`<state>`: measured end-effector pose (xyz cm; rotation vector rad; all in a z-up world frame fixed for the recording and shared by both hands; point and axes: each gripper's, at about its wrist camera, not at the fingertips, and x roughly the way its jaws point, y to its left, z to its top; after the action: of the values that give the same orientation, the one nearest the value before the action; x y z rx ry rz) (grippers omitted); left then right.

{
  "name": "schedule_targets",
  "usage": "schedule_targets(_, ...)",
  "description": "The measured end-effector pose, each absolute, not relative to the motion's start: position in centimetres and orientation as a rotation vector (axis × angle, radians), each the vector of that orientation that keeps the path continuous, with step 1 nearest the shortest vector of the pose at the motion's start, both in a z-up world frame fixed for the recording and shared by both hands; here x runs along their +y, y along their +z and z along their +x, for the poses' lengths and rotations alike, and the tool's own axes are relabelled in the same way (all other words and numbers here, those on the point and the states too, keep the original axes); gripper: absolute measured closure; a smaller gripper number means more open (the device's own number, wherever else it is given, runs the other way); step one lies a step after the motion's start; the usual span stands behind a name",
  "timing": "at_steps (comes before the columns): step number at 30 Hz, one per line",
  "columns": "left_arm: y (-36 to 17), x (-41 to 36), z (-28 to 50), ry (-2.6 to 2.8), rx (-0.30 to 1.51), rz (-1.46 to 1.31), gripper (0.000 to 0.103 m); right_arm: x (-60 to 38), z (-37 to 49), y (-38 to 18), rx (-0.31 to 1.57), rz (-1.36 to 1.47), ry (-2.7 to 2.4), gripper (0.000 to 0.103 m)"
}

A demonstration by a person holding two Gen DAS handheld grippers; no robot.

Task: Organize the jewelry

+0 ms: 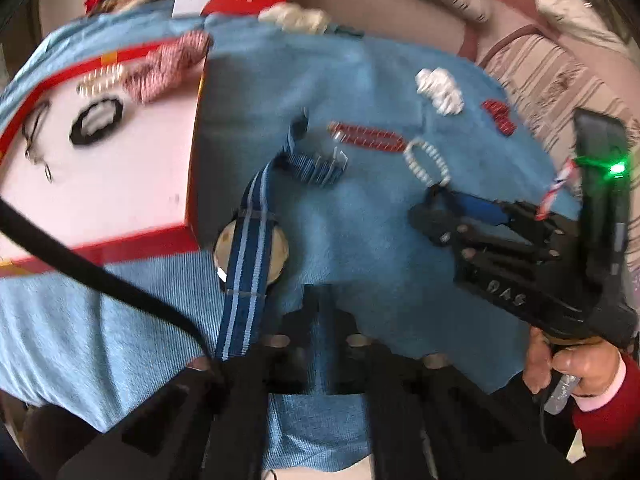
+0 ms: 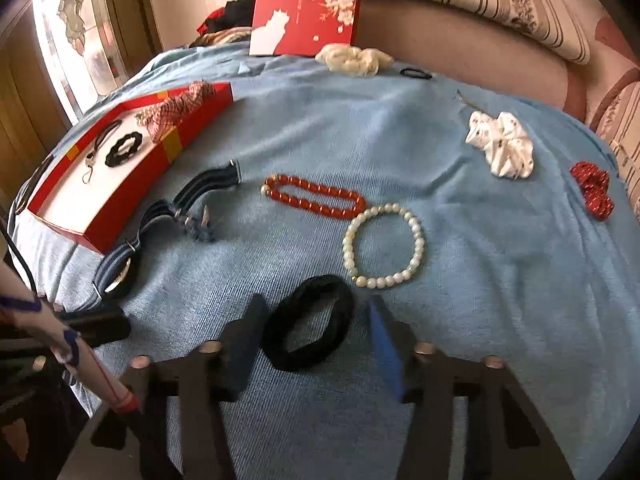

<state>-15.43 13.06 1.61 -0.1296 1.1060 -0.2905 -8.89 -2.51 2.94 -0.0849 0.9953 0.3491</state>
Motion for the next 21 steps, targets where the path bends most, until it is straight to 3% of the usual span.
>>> schedule_targets(3, 2.5, 13.7, -16.0, -0.288, 1.086, -0.156, 0.103, -2.7, -9.0, 3.2, 0.994, -0.085, 0.352, 0.077)
schedule_targets(5, 3.4, 14.3, -16.7, -0.286, 1.057, -0.148, 0.103, -2.8, -9.1, 3.3, 0.995, -0.086, 0.355, 0.083)
schedule_targets(8, 4.4, 15.3, -17.7, -0.265, 1.016, -0.108, 0.093, -3.3, -9.3, 3.2, 0.999, -0.071, 0.351, 0.083)
schedule_targets(10, 4.3, 15.6, -17.6, -0.251, 1.015, -0.097, 0.065, -3.6, -9.3, 3.2, 1.0, -0.052, 0.349, 0.083)
schedule_targets(12, 4.0, 15.3, -17.4, -0.251, 1.008, -0.083, 0.057, -3.7, -9.4, 3.2, 1.0, -0.039, 0.347, 0.083)
schedule_targets(21, 2.0, 10.9, -14.8, -0.231, 1.02, 0.073, 0.052, -4.6, -9.8, 3.3, 1.001, -0.022, 0.335, 0.083)
